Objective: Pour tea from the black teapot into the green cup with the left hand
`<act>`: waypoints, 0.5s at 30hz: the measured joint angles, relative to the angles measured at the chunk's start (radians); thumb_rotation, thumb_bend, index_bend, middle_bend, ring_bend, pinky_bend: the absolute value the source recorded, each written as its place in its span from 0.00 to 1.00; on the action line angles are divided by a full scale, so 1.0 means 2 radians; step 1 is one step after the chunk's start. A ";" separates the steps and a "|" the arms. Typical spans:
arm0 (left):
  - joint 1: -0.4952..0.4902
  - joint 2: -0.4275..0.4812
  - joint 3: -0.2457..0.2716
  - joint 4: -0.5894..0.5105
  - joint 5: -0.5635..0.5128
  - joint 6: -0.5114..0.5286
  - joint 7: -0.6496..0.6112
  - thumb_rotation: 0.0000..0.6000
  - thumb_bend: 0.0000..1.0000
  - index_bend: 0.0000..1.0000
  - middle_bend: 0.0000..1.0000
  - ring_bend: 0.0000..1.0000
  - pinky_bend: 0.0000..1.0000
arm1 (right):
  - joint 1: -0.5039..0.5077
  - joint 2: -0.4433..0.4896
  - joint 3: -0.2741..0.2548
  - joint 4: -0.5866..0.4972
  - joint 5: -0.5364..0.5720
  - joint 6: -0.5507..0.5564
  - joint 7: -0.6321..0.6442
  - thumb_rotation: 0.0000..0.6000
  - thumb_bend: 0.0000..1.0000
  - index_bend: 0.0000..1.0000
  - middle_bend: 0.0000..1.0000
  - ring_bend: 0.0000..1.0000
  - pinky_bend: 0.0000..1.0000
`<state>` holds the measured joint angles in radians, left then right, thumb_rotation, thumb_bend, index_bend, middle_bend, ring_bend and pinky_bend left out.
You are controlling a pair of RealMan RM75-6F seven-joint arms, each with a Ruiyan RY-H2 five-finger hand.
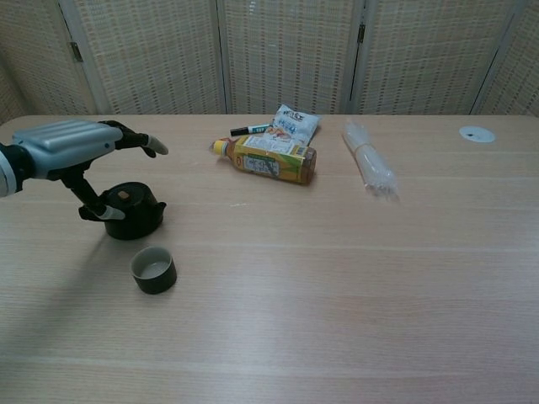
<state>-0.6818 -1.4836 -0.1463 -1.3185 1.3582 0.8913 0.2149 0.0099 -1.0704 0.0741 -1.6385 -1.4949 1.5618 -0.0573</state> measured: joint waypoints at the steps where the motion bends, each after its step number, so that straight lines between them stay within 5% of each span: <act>1: -0.001 -0.002 0.000 0.002 -0.002 -0.001 0.000 1.00 0.21 0.16 0.20 0.13 0.00 | -0.001 0.000 0.000 0.000 0.000 0.001 0.001 1.00 0.38 0.00 0.16 0.19 0.00; 15: -0.013 -0.020 0.003 0.043 -0.046 -0.021 0.018 1.00 0.21 0.16 0.20 0.13 0.00 | -0.004 -0.002 0.001 0.010 0.001 0.003 0.012 1.00 0.38 0.00 0.16 0.18 0.00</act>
<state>-0.7074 -1.5240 -0.1405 -1.2334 1.2668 0.8493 0.2507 0.0028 -1.0744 0.0768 -1.6181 -1.4924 1.5680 -0.0337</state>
